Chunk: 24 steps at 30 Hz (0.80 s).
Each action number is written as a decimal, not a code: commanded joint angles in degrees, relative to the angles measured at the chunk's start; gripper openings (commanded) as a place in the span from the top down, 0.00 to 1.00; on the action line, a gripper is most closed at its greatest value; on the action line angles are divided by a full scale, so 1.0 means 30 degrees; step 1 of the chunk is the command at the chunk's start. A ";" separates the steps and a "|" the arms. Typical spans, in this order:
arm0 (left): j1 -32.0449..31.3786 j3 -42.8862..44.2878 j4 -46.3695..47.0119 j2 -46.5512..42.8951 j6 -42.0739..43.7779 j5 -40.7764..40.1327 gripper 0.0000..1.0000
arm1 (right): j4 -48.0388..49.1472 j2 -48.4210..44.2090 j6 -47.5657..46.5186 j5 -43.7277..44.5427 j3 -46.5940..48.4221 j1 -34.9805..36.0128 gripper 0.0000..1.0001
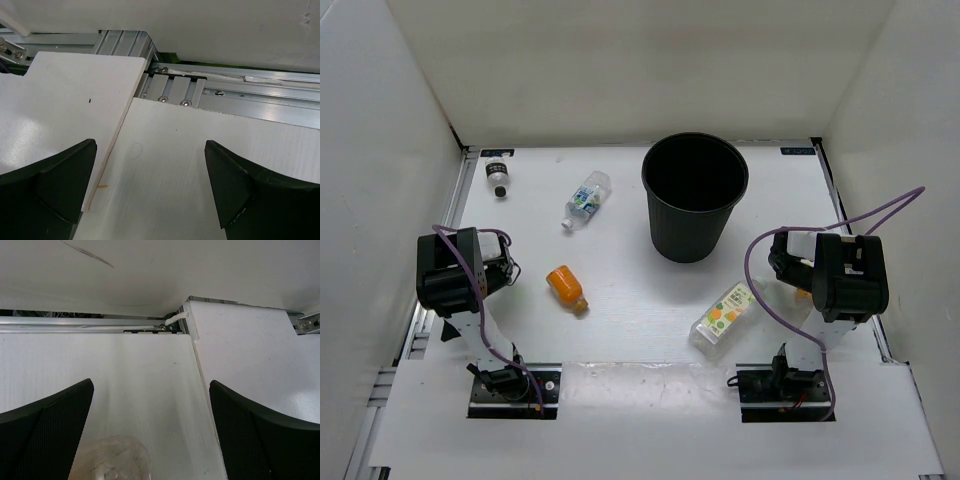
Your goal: Put the plastic bottles in the bin
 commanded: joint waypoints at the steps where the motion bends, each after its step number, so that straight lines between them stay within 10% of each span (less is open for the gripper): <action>1: 0.0096 0.0183 -0.1313 -0.0244 -0.1984 0.0005 0.00 | -0.2372 -0.0025 0.3168 0.0360 0.0432 -0.0071 0.01; 10: -0.0253 0.0388 -0.1313 -0.1589 -0.0609 -0.1396 0.00 | -0.2372 -0.5845 0.4491 0.0708 -0.2263 0.0104 0.01; 19: -0.2158 0.3988 -0.1313 -0.3513 0.7065 -0.4474 0.00 | -0.2372 -0.6414 -0.8334 0.0424 0.7804 0.0104 0.01; 24: -0.4205 0.6447 -0.1313 -0.6597 1.1045 -0.5735 0.00 | 0.8126 -0.8480 -2.4047 -0.8871 1.0371 0.0104 0.01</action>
